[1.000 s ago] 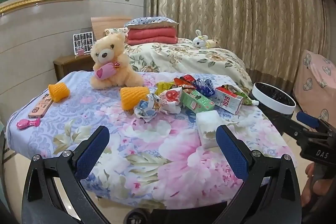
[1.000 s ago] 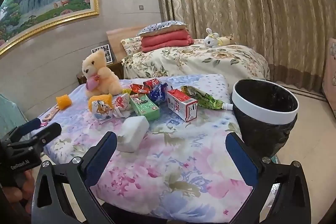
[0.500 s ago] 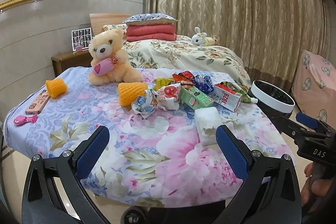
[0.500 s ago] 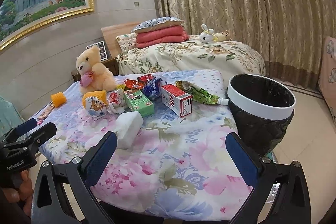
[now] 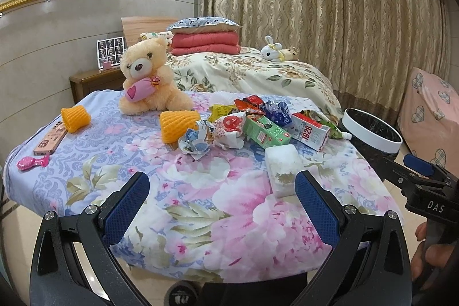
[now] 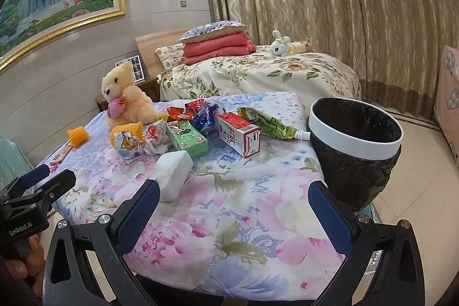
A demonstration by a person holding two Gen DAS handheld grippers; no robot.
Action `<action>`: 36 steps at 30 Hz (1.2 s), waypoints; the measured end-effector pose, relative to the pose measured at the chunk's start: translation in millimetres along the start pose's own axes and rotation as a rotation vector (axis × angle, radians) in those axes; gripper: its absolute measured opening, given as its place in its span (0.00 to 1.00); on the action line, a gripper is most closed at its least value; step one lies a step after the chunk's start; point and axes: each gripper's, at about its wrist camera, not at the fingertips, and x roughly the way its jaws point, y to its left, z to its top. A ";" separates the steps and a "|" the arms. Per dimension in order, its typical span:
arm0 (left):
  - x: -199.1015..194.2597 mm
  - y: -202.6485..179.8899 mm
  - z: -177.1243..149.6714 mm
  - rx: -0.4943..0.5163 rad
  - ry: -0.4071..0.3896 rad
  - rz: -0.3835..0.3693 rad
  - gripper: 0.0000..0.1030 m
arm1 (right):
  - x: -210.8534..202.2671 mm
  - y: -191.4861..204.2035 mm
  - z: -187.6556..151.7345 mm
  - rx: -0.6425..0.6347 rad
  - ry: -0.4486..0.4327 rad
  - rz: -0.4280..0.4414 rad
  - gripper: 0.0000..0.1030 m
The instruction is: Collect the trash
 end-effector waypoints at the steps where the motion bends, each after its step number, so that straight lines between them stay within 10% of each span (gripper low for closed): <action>1: 0.0 0.2 0.1 0.000 0.000 -0.001 1.00 | 0.2 0.0 -0.1 0.000 0.000 0.001 1.00; 36: 2.2 -0.3 -2.2 0.000 0.006 -0.009 1.00 | -0.1 6.1 1.9 0.005 0.004 0.015 1.00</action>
